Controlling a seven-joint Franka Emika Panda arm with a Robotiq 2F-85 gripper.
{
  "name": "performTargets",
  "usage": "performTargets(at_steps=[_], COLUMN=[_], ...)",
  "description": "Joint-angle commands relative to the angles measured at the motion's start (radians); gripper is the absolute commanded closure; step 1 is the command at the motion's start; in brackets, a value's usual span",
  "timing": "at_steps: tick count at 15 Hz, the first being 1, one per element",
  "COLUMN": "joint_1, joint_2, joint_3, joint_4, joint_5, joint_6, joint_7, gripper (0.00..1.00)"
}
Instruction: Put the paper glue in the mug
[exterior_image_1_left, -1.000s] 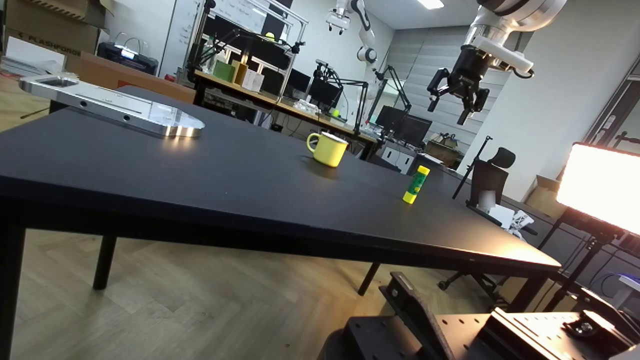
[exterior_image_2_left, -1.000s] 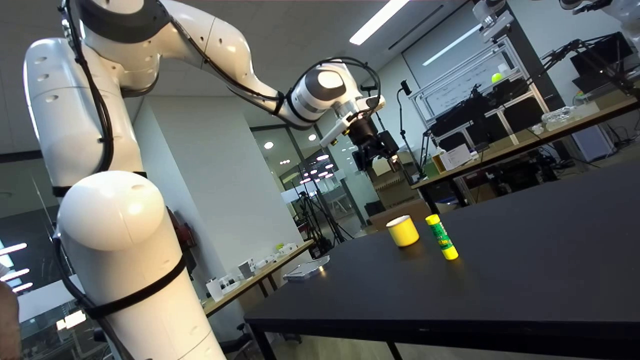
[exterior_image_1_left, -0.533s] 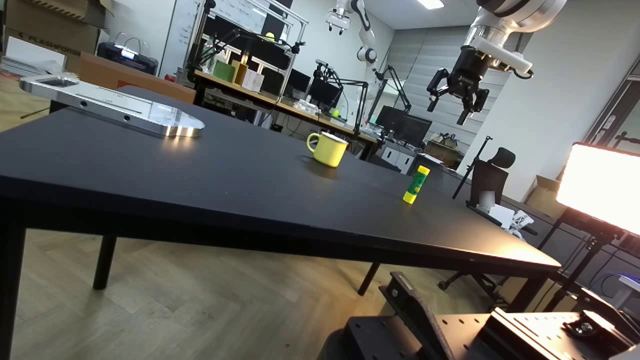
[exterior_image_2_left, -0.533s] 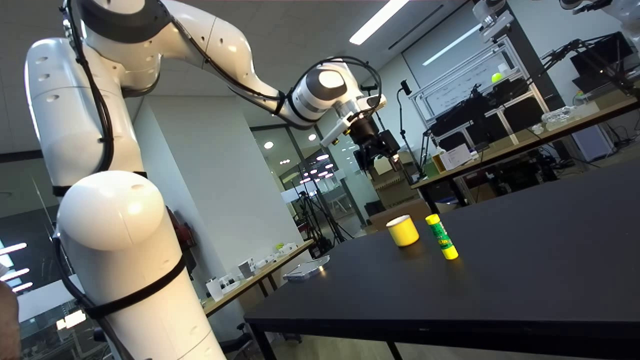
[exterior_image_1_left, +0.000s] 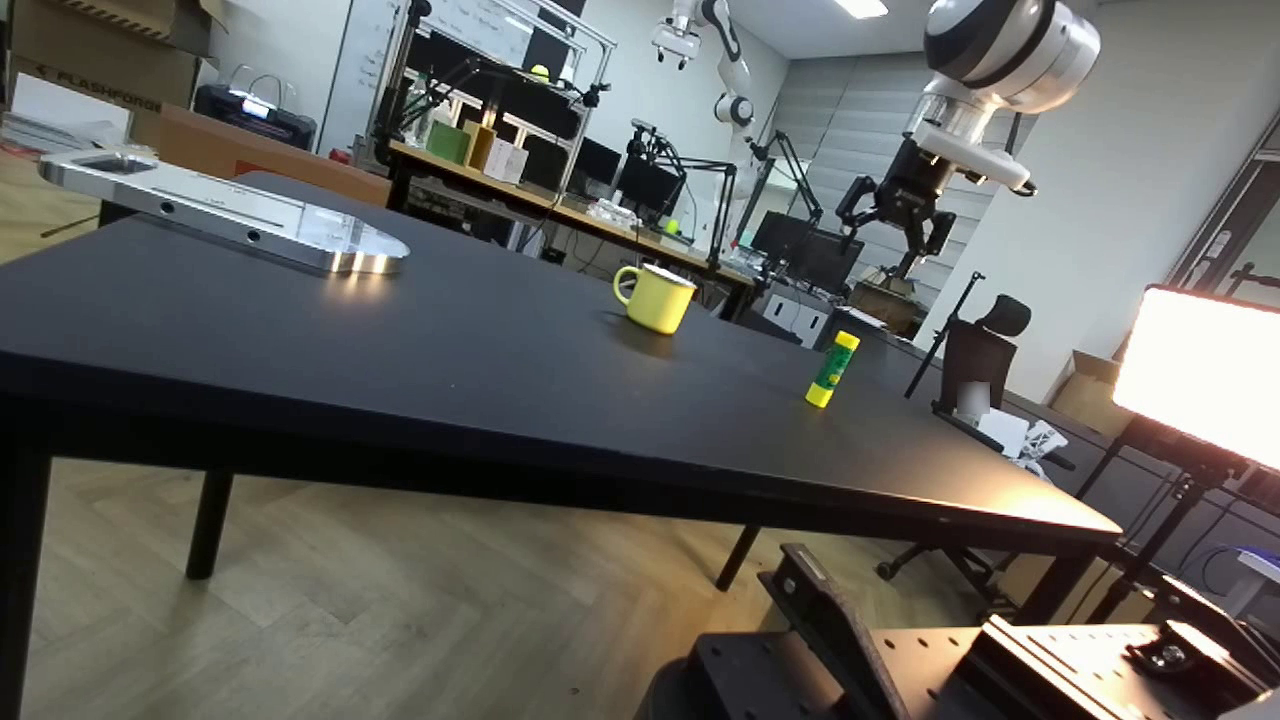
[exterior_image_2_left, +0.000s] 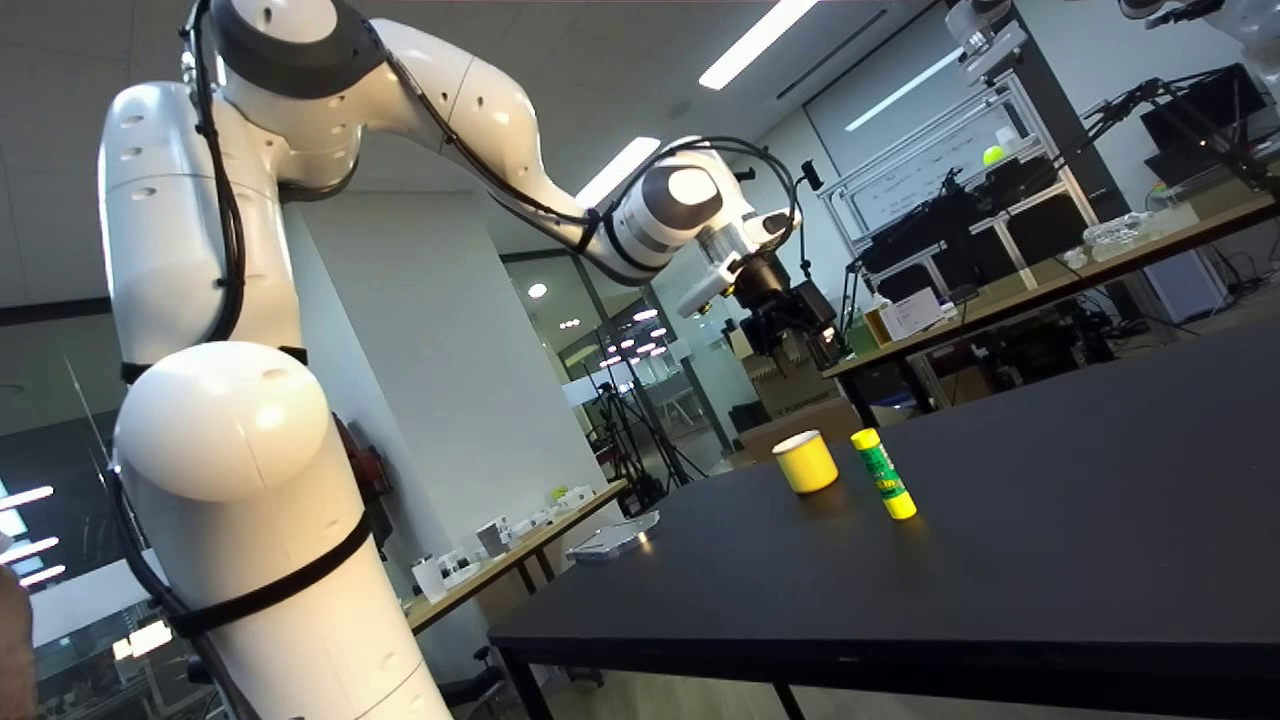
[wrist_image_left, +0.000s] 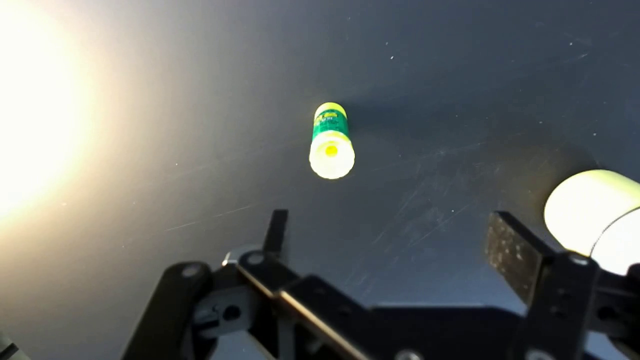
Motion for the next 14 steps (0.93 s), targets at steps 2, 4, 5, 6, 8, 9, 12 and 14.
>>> performTargets(at_steps=[2,4,5,6,8,9,12,14], joint_1=[0.015,0.018,0.02,0.023,0.026,0.03,0.035,0.035], joint_2=[0.091,0.117,0.127,0.137,0.152,0.158,0.177,0.187], joint_3=[-0.023,-0.035,-0.042,-0.049,-0.059,-0.065,-0.076,-0.076], joint_4=[0.03,0.028,0.026,0.026,0.02,0.017,0.011,0.006], joint_5=[-0.053,-0.053,-0.055,-0.058,-0.063,-0.067,-0.062,-0.051], joint_6=[0.046,0.068,0.084,0.092,0.113,0.12,0.126,0.119], joint_7=[0.074,0.095,0.105,0.11,0.122,0.13,0.144,0.146], gripper=[0.0,0.0,0.0,0.0,0.0,0.0,0.0,0.0])
